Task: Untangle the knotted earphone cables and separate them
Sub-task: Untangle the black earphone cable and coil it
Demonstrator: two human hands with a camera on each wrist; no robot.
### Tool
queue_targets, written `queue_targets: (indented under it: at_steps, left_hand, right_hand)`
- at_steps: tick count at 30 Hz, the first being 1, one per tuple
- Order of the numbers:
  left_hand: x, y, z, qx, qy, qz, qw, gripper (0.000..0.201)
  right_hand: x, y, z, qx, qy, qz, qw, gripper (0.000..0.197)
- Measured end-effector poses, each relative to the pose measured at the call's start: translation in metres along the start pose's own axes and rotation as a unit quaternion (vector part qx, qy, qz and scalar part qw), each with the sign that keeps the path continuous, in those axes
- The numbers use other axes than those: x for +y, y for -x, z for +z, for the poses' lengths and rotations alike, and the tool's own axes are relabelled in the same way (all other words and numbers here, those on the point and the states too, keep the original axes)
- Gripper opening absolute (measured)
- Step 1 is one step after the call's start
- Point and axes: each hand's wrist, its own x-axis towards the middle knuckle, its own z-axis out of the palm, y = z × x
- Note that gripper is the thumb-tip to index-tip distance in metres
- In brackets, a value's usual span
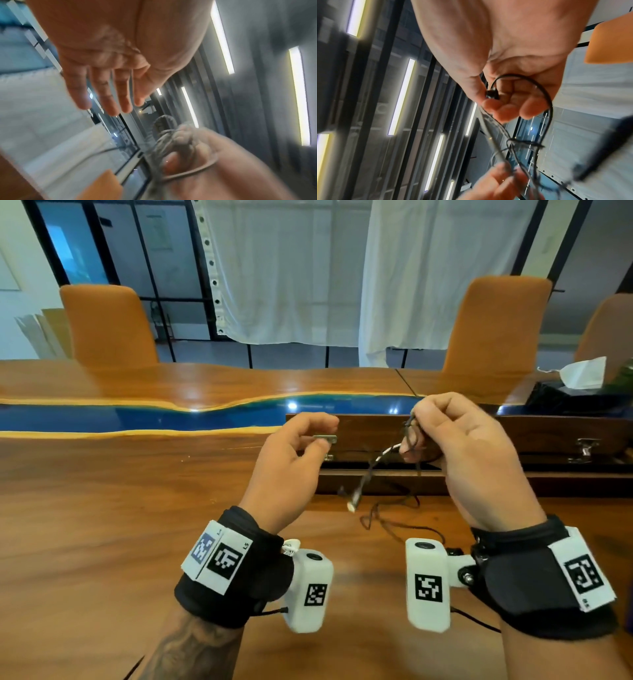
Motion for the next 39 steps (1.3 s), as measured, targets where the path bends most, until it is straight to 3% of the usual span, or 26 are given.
queue_targets:
  at_steps: [2,5,12,16,20,23,27,29,31,32,34,36,38,39]
  left_hand:
    - [0.009,0.003,0.005,-0.049,0.063,0.017,0.997,0.022]
    - [0.009,0.008,0.012,-0.110,0.033,0.031,0.993,0.025]
    - [-0.009,0.003,0.010,-0.012,0.035,0.003,0.999,0.007]
    - [-0.005,0.003,0.011,0.015,0.102,-0.003,0.995,0.006]
    - [-0.003,0.004,0.013,0.017,0.116,-0.001,0.993,0.007]
    - [-0.005,0.001,0.007,0.001,0.070,0.015,0.997,0.012]
    - [-0.014,-0.002,0.000,0.008,0.004,0.016,1.000,0.012]
    - [-0.016,-0.003,0.001,0.022,-0.006,0.004,1.000,0.015]
    - [-0.015,-0.003,0.001,0.048,0.004,-0.012,0.999,0.014]
    - [-0.014,-0.004,-0.001,0.064,0.035,-0.027,0.997,0.013]
    - [-0.011,-0.007,-0.005,0.080,0.160,-0.074,0.981,0.012]
    - [-0.009,-0.009,-0.010,0.078,0.281,-0.108,0.950,0.018]
    - [-0.012,-0.011,-0.014,0.100,0.277,-0.107,0.950,0.018]
    - [-0.014,-0.011,-0.016,0.116,0.234,-0.102,0.960,0.015]
  right_hand:
    - [0.003,0.002,0.004,-0.044,0.038,-0.006,0.998,0.014]
    - [0.007,0.004,0.011,-0.073,0.092,-0.033,0.993,0.011]
    - [0.017,0.003,0.012,0.007,0.191,-0.078,0.978,0.010]
    - [0.017,0.007,0.016,-0.105,0.249,-0.046,0.962,0.015]
    - [0.019,0.007,0.020,-0.128,0.259,-0.059,0.955,0.010]
    - [0.016,0.004,0.013,-0.096,0.241,-0.060,0.964,0.009]
    - [0.014,-0.002,0.000,0.001,0.152,-0.051,0.987,0.009]
    - [0.010,-0.002,-0.001,-0.002,0.048,-0.008,0.999,0.010]
    - [0.005,0.000,-0.001,-0.031,-0.091,0.057,0.994,0.007]
    - [0.002,0.000,-0.002,-0.040,-0.111,0.066,0.991,0.004]
    - [0.004,0.001,-0.006,-0.028,0.013,0.025,0.999,0.008]
    - [0.009,0.000,-0.009,0.022,0.183,-0.053,0.981,0.015]
    - [0.013,-0.003,-0.010,0.091,0.194,-0.076,0.974,0.016]
    - [0.013,-0.004,-0.011,0.109,0.148,-0.060,0.981,0.014]
